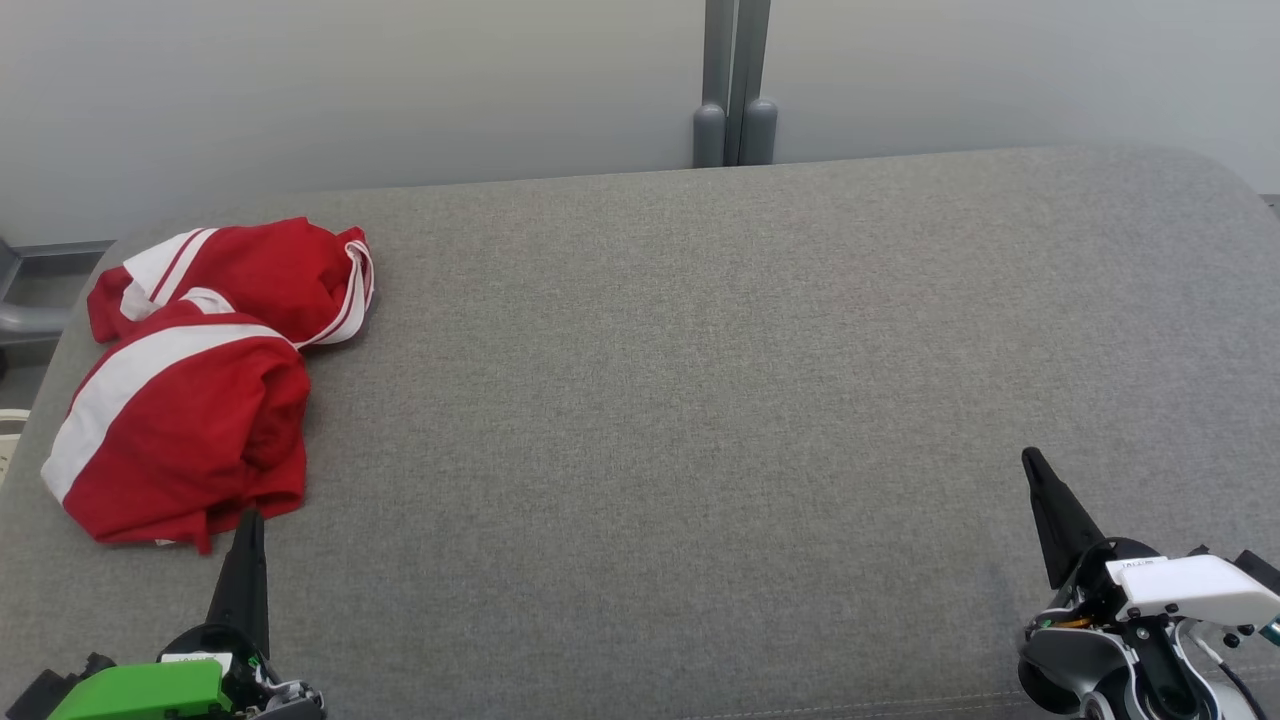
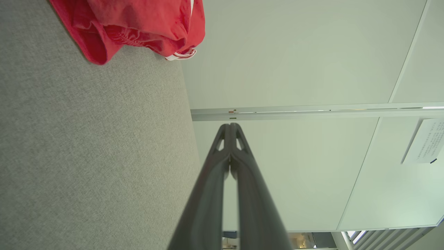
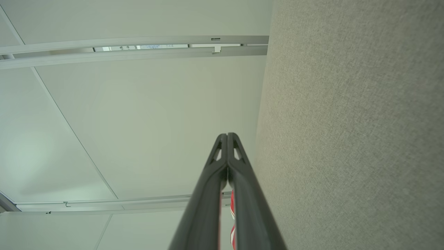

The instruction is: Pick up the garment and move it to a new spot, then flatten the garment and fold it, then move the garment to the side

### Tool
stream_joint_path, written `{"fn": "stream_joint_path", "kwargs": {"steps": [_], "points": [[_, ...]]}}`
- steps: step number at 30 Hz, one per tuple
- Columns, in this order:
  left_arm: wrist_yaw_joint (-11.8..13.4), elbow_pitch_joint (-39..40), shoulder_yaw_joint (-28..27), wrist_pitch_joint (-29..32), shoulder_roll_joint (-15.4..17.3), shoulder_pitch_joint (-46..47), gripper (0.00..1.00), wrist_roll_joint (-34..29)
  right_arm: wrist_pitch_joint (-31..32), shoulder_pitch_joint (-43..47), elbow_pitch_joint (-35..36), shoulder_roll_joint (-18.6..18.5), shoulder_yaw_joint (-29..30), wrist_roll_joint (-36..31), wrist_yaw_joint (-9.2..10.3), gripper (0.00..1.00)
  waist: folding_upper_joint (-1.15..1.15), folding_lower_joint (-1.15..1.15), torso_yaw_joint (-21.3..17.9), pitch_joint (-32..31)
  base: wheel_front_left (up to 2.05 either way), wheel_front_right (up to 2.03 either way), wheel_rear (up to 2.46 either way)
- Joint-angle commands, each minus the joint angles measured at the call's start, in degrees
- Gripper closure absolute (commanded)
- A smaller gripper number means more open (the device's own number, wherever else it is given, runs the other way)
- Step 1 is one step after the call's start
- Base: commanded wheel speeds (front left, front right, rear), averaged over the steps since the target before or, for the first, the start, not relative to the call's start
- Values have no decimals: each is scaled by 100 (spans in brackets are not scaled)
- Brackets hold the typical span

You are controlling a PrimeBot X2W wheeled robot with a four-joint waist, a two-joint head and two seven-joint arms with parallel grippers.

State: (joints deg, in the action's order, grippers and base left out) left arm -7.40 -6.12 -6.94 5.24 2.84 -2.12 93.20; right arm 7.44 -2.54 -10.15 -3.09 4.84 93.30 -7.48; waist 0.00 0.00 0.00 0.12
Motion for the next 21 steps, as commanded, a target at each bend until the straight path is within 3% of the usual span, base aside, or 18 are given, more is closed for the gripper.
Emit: {"fn": "stream_joint_path", "kwargs": {"steps": [1, 21], "points": [[-33, 4, -8, 4, -2, 65, 100, 13, 8, 51, 12, -16, 17, -30, -2, 100, 0, 0, 0, 0, 0, 0, 0], [-33, 4, -9, 5, -1, 65, 100, 13, 21, 50, 11, -7, 28, -37, -2, 100, 0, 0, 0, 0, 0, 0, 0]]}}
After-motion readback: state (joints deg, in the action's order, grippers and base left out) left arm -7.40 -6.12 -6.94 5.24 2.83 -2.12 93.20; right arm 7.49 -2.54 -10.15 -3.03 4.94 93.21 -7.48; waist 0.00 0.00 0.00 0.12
